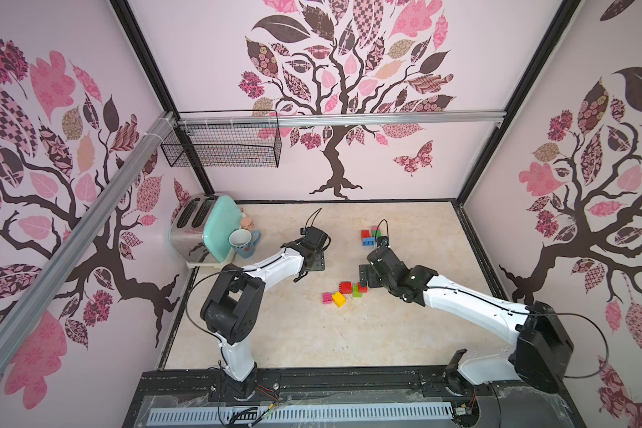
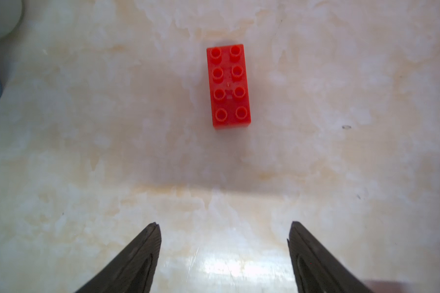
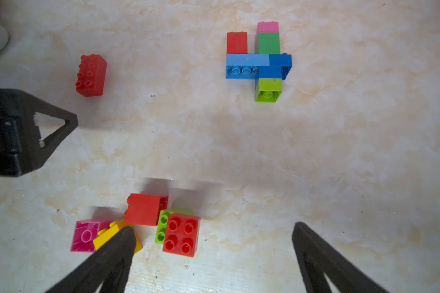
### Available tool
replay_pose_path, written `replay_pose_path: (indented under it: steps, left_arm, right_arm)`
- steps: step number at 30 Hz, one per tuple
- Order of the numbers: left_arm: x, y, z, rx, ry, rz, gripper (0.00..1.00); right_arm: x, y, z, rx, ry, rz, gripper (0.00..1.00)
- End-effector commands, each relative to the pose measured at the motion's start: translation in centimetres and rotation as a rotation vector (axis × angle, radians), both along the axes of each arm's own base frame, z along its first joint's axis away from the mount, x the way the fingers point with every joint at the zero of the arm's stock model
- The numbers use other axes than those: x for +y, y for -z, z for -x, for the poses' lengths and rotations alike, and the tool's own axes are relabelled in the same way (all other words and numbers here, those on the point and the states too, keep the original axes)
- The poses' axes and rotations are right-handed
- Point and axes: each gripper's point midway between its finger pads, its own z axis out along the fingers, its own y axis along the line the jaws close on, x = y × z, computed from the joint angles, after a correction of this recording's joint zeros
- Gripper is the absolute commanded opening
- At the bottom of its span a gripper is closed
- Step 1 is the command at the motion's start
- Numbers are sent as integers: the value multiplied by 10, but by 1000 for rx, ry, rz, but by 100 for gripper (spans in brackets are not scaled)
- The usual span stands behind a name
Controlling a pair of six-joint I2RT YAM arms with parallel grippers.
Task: Assemble the number 4 with lego
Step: Assemble the lego brick with the lego brick, then pick up the lego brick from the center of the board.
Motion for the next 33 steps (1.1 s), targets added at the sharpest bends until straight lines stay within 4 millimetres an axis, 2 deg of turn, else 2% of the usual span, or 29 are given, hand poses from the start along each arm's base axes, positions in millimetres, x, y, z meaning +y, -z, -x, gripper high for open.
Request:
replay_pose_path:
  steps: [1, 4, 8, 17, 20, 24, 27, 31, 33]
  left_arm:
    - [-2, -11, -38, -119, -36, -45, 80]
    - [-1, 0, -52, -124, -47, -72, 80]
    - [2, 14, -66, -128, -74, -70, 73]
    - [3, 58, -60, -56, -81, -48, 68]
    - [2, 68, -60, -31, -72, -56, 63]
    - [4, 75, -58, -16, -70, -57, 45]
    - [4, 75, -54, -13, -58, -60, 27]
    - [7, 59, -47, -31, -36, -51, 3]
    - [6, 43, -42, -50, -15, -24, 0]
  right_arm:
    - [-9, -29, -8, -141, 7, -7, 99]
    - [-17, -38, -6, -187, 12, 12, 99]
    - [-23, -46, -6, -234, 18, 20, 99]
    - [-38, -53, -8, -290, 64, 69, 100]
    - [-43, -54, -7, -297, 87, 78, 100]
    - [-45, -49, -5, -275, 99, 54, 99]
    - [-37, -35, -2, -196, 46, -10, 99]
    - [-25, -15, 7, -95, -46, -105, 99]
    - [-24, -5, 11, -47, -58, -141, 99]
